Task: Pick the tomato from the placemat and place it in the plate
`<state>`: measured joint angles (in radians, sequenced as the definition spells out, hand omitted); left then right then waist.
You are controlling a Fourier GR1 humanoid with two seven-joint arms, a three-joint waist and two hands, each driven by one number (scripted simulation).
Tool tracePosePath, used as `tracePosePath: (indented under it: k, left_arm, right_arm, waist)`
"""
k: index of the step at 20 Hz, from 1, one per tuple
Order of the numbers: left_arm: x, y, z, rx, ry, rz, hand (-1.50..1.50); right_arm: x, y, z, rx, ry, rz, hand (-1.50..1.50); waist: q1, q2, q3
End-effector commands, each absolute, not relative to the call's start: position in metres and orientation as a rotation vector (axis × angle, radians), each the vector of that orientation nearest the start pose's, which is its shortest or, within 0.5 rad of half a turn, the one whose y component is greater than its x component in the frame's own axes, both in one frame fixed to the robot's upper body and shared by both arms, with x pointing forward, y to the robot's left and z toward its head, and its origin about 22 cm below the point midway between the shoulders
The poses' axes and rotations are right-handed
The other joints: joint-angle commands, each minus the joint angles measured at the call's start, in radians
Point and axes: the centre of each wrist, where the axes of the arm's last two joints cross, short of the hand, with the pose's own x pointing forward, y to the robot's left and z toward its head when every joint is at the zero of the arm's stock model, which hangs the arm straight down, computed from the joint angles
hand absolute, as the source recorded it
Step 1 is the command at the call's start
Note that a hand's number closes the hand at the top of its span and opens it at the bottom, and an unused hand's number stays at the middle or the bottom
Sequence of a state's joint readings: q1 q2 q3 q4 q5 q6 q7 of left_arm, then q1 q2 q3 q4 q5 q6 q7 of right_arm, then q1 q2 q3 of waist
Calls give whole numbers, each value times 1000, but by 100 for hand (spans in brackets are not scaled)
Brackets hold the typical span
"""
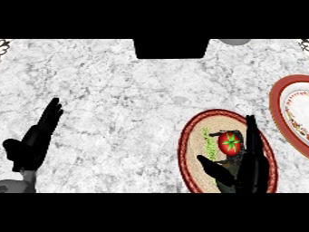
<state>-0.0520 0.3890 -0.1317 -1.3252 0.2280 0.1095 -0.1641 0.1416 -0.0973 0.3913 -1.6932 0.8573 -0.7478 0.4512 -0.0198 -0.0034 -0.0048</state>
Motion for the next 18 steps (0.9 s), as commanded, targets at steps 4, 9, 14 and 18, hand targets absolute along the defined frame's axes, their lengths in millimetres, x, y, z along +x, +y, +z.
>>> tracePosePath:
  k: [4, 9, 14, 18]
  left_arm:
    - [248, 307, -21, 161, -1513, -144, 0]
    - [246, 295, -24, 149, -1538, -143, 0]
    - [247, 299, -31, 154, -1505, -137, 0]
    - [259, 301, -27, 149, -1516, -143, 0]
  right_arm:
    - [180, -175, 25, -991, -1110, 384, -150]
    - [184, -158, 86, -945, -1029, 376, -150]
    - [195, -161, 79, -947, -910, 415, -150]
    - [208, -173, 68, -961, -812, 465, -150]
  waist:
    - [13, 1, 0]
    - [19, 2, 3]
    - [20, 3, 4]
    - [17, 5, 4]
